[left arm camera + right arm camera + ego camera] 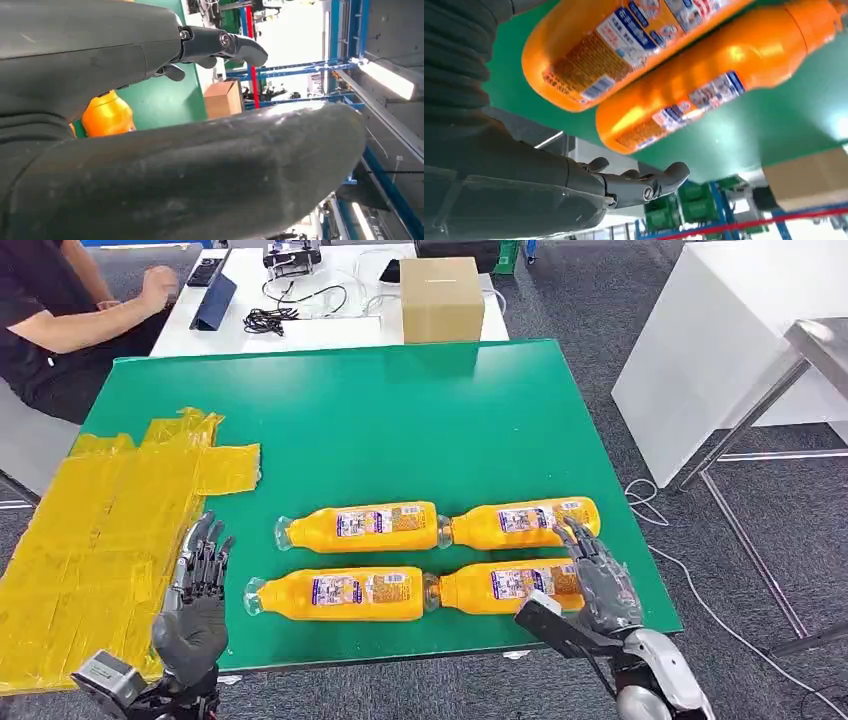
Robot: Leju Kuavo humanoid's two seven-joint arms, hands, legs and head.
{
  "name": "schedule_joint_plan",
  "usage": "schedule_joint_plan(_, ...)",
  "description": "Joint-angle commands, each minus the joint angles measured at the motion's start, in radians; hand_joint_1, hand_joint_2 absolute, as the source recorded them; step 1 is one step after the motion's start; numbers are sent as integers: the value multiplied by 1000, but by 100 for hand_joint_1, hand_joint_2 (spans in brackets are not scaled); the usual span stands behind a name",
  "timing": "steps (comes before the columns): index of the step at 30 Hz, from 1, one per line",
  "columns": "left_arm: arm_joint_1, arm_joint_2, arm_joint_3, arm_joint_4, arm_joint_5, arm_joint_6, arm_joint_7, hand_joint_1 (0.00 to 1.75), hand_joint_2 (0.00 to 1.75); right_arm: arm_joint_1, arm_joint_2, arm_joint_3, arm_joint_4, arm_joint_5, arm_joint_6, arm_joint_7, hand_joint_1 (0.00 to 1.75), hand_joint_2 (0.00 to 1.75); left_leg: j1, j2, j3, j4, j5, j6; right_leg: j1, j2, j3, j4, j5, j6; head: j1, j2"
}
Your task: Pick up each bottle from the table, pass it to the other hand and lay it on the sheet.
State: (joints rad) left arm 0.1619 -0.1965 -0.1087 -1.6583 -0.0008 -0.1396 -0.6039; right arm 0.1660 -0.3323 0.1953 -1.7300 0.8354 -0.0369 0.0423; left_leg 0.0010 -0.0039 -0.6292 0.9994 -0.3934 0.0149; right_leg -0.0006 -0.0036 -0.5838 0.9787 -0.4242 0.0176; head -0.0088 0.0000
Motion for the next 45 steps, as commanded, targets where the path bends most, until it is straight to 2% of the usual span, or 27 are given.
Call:
schedule_joint_plan(1,-34,5,32,68,4,-4,4,0,0,-49,-37,53,100,-17,49,11,0,175,0,2,7,-1,-2,-1,0,2,7,-2,-1,0,0,0)
schedule_joint_plan(12,-43,5,36,76,9,-2,14,0,0,-92,-105,144,179,60,174,116,0,175,0,1,6,-1,-2,-1,0,1,6,-2,-1,0,0,0)
schedule_joint_plan(13,-43,5,36,77,10,-3,17,0,0,-101,-117,162,194,66,213,136,0,175,0,2,5,-1,-1,-1,0,2,5,-2,-1,0,0,0)
schedule_joint_plan(17,-50,7,35,85,11,-4,19,0,0,-113,-143,186,215,59,257,139,0,175,0,1,6,-1,-2,-1,0,0,6,-2,-1,0,0,0)
schedule_joint_plan(18,-57,9,33,93,14,-5,21,0,0,-118,-168,200,221,36,295,143,38,175,0,0,6,-1,-1,-1,0,0,6,-2,-1,0,0,0)
schedule_joint_plan(27,-61,9,32,100,15,-5,21,0,0,-120,-177,204,228,28,302,140,38,175,1,0,6,-1,-1,0,1,0,7,-2,-1,0,0,0)
schedule_joint_plan(28,-62,10,31,101,16,-5,21,0,0,-120,-181,208,226,25,305,140,145,175,1,0,8,-1,-2,-1,1,0,9,-3,-1,0,0,0)
schedule_joint_plan(30,-74,11,26,99,23,0,31,0,0,-136,-199,232,227,2,344,139,175,175,0,0,6,-1,-1,0,0,0,6,-2,0,0,0,0)
schedule_joint_plan(34,-86,14,19,101,34,8,40,0,0,-140,-187,221,220,-41,333,135,175,175,0,-1,8,-1,-1,0,0,-1,8,-2,-1,0,-1,0)
schedule_joint_plan(37,-62,20,25,113,42,11,17,0,0,-63,-157,143,160,-151,225,110,175,175,0,-2,10,-2,-1,0,0,-2,10,-3,-1,0,0,0)
schedule_joint_plan(41,-28,8,55,101,127,-28,30,0,0,50,-71,49,-20,-356,76,37,175,175,1,-3,11,-1,-2,-1,0,-3,11,-2,-2,0,0,0)
schedule_joint_plan(45,-22,9,57,97,129,-30,31,0,0,64,-72,51,-49,-356,71,45,175,175,0,0,7,-1,-2,1,0,1,7,-1,-1,0,-1,0)
